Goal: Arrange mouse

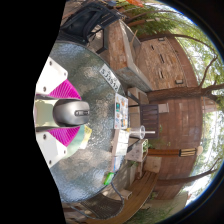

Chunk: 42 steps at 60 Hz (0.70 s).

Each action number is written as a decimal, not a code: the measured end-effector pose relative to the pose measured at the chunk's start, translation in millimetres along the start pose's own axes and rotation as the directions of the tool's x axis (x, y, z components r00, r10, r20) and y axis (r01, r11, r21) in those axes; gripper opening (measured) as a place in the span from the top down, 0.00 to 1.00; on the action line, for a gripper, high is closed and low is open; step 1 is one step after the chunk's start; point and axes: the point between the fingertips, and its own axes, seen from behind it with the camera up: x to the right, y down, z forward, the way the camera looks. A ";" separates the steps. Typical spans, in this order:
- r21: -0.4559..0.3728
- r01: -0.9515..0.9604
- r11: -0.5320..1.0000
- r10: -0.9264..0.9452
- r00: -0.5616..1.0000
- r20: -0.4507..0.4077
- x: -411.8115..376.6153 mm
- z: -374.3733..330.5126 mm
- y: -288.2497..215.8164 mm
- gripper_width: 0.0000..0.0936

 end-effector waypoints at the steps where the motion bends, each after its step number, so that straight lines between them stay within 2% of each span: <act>1: -0.024 -0.004 1.000 0.004 1.000 -0.006 6.6 4.8 7.9 0.61; 7: -0.104 0.011 0.995 -0.015 0.999 -0.036 39.2 31.1 56.7 0.57; 14: -0.171 0.030 0.985 -0.032 0.999 -0.006 43.5 37.8 93.8 0.43; 16: -0.169 0.031 0.985 -0.033 0.999 -0.012 45.8 34.6 93.2 0.34; 19: -0.149 0.040 0.988 -0.042 0.999 -0.010 44.7 26.0 87.1 0.07; 22: -0.132 0.050 0.990 -0.053 0.998 -0.019 42.8 8.5 76.7 0.11; 25: -0.105 0.062 0.993 -0.066 0.997 -0.030 41.9 -9.2 67.7 0.07; 42: 0.015 0.099 0.995 -0.097 0.990 -0.098 18.9 -144.3 37.3 0.08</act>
